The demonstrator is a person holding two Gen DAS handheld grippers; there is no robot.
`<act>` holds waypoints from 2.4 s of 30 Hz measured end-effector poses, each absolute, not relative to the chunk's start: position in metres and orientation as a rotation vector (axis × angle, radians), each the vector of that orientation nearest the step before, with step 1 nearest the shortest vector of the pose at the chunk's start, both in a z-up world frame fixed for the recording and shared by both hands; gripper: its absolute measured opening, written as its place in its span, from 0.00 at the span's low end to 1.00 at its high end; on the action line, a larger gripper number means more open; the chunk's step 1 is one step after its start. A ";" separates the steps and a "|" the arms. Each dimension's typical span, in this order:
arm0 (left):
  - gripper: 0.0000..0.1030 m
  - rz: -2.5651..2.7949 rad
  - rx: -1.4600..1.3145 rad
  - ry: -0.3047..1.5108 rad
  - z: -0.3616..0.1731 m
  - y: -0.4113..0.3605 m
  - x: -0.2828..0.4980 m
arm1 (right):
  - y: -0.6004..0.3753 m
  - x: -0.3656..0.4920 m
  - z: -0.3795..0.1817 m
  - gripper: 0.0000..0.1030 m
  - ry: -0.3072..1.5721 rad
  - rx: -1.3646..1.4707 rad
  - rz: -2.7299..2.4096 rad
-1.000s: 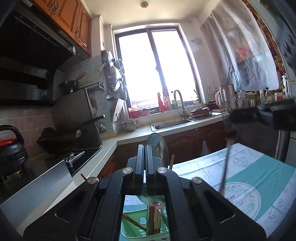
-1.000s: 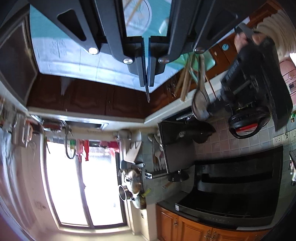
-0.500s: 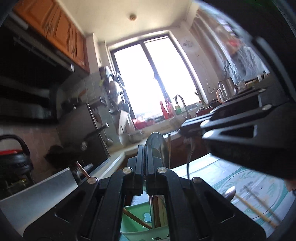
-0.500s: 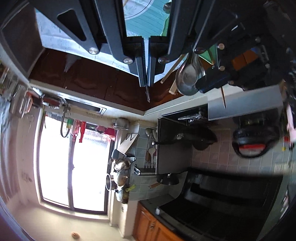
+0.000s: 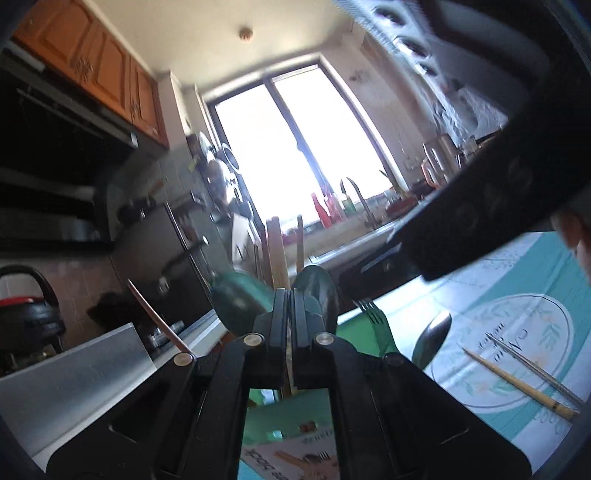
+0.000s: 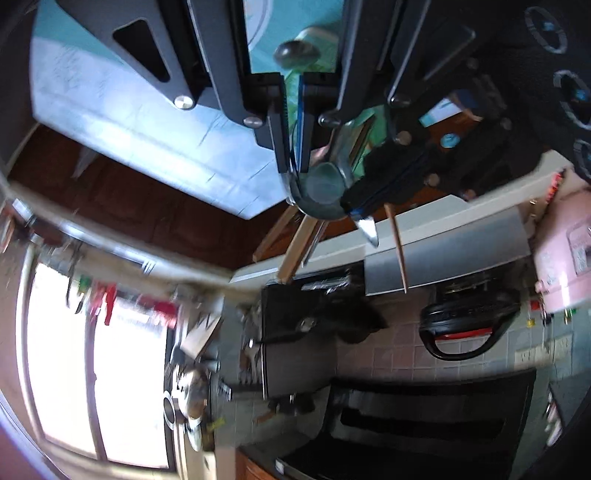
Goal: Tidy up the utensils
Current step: 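Carry the spoon and fork over the green holder and release both, then grasp the red-tipped wooden chopstick with the left tool while the right grasps a metal chopstick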
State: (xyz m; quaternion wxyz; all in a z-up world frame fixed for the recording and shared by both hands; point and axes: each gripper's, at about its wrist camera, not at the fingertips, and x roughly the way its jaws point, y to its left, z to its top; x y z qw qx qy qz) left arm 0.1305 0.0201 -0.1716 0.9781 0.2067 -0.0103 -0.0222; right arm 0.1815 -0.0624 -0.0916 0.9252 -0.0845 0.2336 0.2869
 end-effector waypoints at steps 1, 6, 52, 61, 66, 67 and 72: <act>0.00 -0.048 0.410 0.002 -0.172 0.020 0.130 | -0.064 0.183 -0.092 0.04 0.500 -0.152 0.605; 0.01 -0.080 0.375 0.119 -0.167 0.017 0.128 | -0.077 0.184 -0.090 0.13 0.578 -0.057 0.640; 0.29 -0.381 0.103 1.174 -0.222 -0.143 0.163 | -0.245 0.165 -0.185 0.13 1.127 0.353 0.254; 0.16 -0.339 0.071 1.285 -0.229 -0.145 0.201 | -0.248 0.166 -0.196 0.13 1.158 0.383 0.274; 0.12 -0.316 0.114 1.314 -0.221 -0.149 0.212 | -0.249 0.170 -0.198 0.13 1.167 0.388 0.279; 0.10 -0.299 0.135 1.315 -0.221 -0.151 0.212 | -0.250 0.171 -0.198 0.13 1.167 0.390 0.280; 0.05 -0.271 0.193 1.309 -0.219 -0.152 0.207 | -0.251 0.175 -0.200 0.13 1.174 0.391 0.277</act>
